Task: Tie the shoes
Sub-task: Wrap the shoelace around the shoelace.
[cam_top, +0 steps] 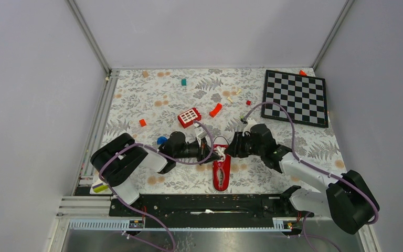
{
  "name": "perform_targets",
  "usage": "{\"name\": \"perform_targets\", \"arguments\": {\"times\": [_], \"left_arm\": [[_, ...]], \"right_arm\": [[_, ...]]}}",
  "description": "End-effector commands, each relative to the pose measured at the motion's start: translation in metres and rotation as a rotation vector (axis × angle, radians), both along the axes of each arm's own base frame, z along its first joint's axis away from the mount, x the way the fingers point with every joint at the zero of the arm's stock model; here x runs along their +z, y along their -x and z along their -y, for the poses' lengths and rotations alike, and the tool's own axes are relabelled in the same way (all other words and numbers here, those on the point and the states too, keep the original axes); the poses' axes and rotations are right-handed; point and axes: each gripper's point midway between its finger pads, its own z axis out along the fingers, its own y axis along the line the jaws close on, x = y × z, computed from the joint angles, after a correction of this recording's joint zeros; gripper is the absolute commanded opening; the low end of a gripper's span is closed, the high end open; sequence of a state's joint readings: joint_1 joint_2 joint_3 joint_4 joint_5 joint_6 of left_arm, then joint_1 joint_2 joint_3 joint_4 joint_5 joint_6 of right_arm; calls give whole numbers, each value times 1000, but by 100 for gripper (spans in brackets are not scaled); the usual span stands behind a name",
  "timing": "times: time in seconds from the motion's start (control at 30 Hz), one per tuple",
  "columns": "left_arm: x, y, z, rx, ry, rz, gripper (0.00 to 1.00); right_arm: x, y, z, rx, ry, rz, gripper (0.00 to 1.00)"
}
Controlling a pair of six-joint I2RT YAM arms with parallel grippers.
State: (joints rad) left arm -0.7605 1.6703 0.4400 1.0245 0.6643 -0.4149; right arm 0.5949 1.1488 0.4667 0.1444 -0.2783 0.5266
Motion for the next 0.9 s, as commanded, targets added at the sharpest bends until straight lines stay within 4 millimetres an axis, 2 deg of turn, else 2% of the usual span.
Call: {"name": "perform_targets", "arguments": {"times": [0.0, 0.17, 0.23, 0.4, 0.6, 0.7, 0.87], "left_arm": [[17, -10, 1, 53, 65, 76, 0], [13, -11, 2, 50, 51, 71, 0], [14, -11, 2, 49, 61, 74, 0], [18, -11, 4, 44, 81, 70, 0], [20, -10, 5, 33, 87, 73, 0], [20, -9, 5, 31, 88, 73, 0], [21, -9, 5, 30, 90, 73, 0]], "right_arm": [[29, -16, -5, 0, -17, 104, 37], [47, -19, 1, -42, -54, 185, 38], [54, -19, -4, -25, -71, 180, 39], [53, -15, -18, 10, -127, 117, 44], [49, -14, -25, 22, -155, 80, 46], [50, -16, -27, 17, -164, 80, 44], [49, -15, -29, 27, -174, 65, 34]]}}
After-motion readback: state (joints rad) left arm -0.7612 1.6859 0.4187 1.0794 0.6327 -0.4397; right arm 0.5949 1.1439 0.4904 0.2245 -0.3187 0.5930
